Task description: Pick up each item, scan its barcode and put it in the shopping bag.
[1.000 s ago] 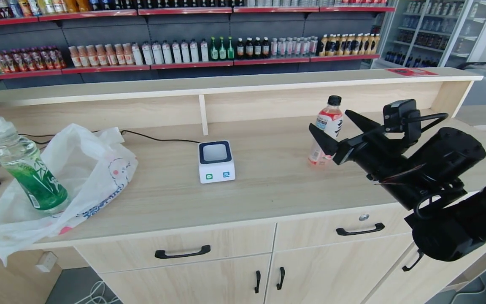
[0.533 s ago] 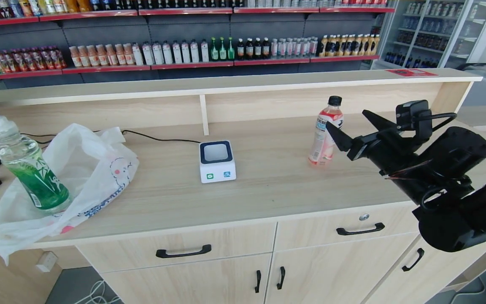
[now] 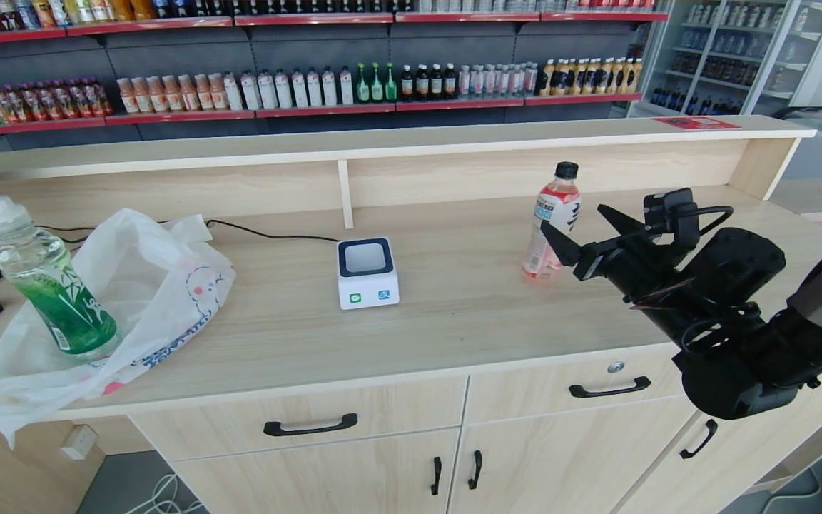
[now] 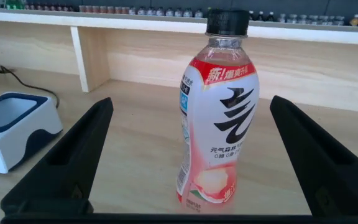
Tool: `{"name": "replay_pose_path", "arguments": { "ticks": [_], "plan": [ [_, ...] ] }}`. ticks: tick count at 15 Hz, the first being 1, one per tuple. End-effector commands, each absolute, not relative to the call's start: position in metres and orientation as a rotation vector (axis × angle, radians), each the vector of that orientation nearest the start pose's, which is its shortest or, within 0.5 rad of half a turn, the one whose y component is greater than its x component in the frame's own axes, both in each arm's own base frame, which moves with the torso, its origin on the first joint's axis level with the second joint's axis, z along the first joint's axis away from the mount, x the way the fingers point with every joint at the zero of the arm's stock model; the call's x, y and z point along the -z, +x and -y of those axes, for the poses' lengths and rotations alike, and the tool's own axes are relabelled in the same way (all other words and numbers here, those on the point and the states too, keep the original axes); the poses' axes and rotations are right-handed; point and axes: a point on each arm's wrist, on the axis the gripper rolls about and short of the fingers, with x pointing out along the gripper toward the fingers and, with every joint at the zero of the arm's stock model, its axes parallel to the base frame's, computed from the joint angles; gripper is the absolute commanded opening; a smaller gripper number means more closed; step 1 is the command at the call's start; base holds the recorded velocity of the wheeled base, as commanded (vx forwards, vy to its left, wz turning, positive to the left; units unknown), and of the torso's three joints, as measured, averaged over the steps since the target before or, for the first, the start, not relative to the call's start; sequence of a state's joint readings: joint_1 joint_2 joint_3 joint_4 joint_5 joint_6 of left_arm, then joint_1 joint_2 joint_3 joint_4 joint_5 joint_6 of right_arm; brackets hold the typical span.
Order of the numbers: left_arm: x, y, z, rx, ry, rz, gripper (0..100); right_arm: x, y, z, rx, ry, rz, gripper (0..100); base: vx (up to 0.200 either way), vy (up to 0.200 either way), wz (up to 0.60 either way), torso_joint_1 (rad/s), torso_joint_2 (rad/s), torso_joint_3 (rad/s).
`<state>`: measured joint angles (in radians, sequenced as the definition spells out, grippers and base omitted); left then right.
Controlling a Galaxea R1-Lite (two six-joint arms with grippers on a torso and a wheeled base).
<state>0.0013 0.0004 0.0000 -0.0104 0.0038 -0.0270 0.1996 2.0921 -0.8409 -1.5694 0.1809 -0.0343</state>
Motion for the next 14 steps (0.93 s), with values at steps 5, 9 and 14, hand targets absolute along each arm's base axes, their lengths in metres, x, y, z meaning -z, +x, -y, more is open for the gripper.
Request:
{"name": "replay_pose_path", "arguments": {
  "ticks": [5,9,14],
  "plan": [
    [-0.076,-0.023,0.000,-0.006,-0.023,0.008,100,-0.135,0.372,-0.082,-0.388,0.020,0.282,100,0.000,0.000,0.00,0.000,0.00,0.000],
    [-0.076,-0.023,0.000,-0.006,-0.023,0.008,100,-0.123,0.379,-0.083,-0.393,0.056,0.250,100,0.000,0.000,0.00,0.000,0.00,0.000],
    [-0.076,-0.023,0.000,-0.006,-0.026,0.008,100,-0.118,0.399,-0.085,-0.397,0.101,0.272,100,0.000,0.000,0.00,0.000,0.00,0.000]
  ]
}}
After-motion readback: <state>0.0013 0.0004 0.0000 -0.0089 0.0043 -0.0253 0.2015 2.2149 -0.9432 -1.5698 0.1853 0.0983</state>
